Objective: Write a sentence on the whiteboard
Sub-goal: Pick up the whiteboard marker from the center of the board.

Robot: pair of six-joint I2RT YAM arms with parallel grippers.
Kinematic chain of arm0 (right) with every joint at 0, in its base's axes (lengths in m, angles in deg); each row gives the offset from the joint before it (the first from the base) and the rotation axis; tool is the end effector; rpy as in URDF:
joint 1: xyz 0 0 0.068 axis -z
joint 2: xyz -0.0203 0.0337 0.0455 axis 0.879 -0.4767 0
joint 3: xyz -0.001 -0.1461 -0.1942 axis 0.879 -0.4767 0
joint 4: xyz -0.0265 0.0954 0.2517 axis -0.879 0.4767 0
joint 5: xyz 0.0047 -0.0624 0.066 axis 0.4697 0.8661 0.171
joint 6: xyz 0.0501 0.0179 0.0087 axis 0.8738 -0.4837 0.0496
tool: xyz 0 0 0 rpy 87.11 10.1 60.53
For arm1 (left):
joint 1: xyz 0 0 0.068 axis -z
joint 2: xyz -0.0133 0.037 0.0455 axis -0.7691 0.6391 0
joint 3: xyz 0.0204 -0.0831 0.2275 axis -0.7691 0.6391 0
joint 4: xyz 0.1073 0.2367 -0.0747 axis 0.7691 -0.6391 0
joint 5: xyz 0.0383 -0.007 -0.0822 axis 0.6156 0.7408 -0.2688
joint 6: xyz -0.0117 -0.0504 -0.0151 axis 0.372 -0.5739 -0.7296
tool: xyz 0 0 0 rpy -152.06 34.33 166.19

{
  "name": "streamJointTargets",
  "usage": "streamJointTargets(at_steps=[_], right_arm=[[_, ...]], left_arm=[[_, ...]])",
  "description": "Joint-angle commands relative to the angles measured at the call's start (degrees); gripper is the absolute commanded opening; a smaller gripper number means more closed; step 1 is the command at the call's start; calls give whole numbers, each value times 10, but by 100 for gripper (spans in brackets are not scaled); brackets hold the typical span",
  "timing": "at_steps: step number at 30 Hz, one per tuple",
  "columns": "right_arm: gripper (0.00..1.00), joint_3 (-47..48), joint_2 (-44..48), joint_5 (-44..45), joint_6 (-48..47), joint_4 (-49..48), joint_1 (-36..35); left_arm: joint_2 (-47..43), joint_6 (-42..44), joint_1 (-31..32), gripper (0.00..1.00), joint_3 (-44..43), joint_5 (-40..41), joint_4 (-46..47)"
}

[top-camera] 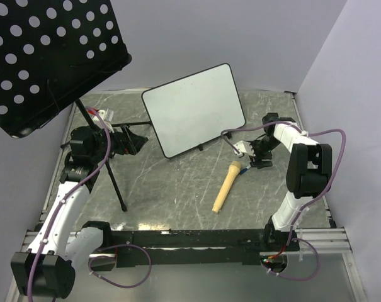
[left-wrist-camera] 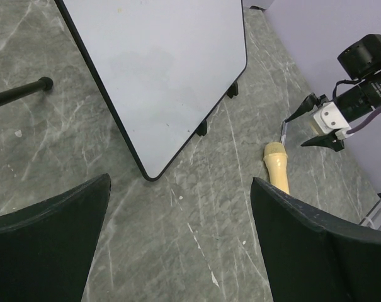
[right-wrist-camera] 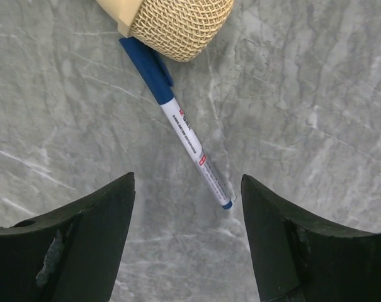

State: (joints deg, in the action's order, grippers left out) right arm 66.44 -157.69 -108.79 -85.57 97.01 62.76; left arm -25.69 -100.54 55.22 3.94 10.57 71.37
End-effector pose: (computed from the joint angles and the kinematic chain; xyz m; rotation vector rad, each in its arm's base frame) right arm 0.3188 0.0063 0.1584 -2.2215 1.7166 0.2893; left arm 0.2359 -0.0385 0.2973 0.1204 1.8263 -0.8021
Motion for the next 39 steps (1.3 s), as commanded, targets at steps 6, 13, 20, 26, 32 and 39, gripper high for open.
streamJointTargets(at_steps=[6, 13, 20, 26, 32, 39], right_arm=[[59, 44, -67, 20, -27, 3, -10], [47, 31, -73, 30, -35, -12, -10], [35, -4, -69, 45, -49, -44, -24], [27, -24, -55, 58, -63, -48, -24], [22, -49, -32, 57, -72, -53, -24], [15, -69, -8, 53, -72, -50, -21]], left_arm=[[4, 10, -1, 97, -18, -12, 8], [7, 9, -1, 97, -18, -19, 10], [4, 2, -1, 97, -13, -49, 25], [8, -17, -1, 97, -8, -84, 40], [15, -54, 0, 97, 4, -105, 74], [39, -117, 17, 97, 30, -102, 91]])
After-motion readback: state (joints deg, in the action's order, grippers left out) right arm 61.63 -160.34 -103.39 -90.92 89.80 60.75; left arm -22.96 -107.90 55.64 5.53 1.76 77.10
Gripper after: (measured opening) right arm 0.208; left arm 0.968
